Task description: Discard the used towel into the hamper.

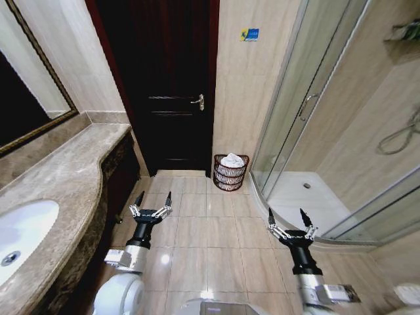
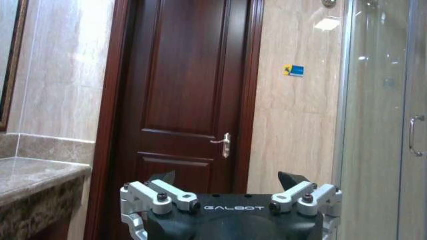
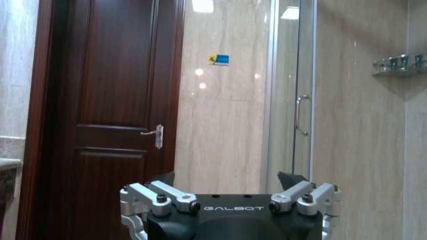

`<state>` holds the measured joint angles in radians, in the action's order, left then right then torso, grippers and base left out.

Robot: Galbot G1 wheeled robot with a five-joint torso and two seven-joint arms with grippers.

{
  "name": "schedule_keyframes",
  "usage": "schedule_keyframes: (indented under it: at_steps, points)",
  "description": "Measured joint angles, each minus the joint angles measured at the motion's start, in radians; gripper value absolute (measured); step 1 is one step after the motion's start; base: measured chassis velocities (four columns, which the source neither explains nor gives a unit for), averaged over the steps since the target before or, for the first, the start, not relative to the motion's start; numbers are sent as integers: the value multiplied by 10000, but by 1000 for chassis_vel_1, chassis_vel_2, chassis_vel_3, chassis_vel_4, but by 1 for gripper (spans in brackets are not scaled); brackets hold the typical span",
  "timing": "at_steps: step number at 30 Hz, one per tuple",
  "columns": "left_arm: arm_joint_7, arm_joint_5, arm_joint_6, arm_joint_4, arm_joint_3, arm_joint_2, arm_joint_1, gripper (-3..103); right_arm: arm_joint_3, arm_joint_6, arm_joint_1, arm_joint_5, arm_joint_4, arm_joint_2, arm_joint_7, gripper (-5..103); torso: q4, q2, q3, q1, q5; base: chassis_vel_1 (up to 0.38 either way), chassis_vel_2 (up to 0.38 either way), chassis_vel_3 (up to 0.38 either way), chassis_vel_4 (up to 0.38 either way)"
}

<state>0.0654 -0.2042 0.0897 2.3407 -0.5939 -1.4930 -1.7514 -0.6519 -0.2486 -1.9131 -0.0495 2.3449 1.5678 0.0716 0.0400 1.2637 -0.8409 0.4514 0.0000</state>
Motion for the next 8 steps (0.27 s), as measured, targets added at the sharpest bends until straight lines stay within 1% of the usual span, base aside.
schedule_keyframes:
  at_steps: [8]
  points:
    - [0, 0, 0, 0, 0, 0, 0, 100, 0, 0, 0, 0, 0, 0, 0, 100, 0, 0, 0, 0, 0, 0, 0, 0, 0]
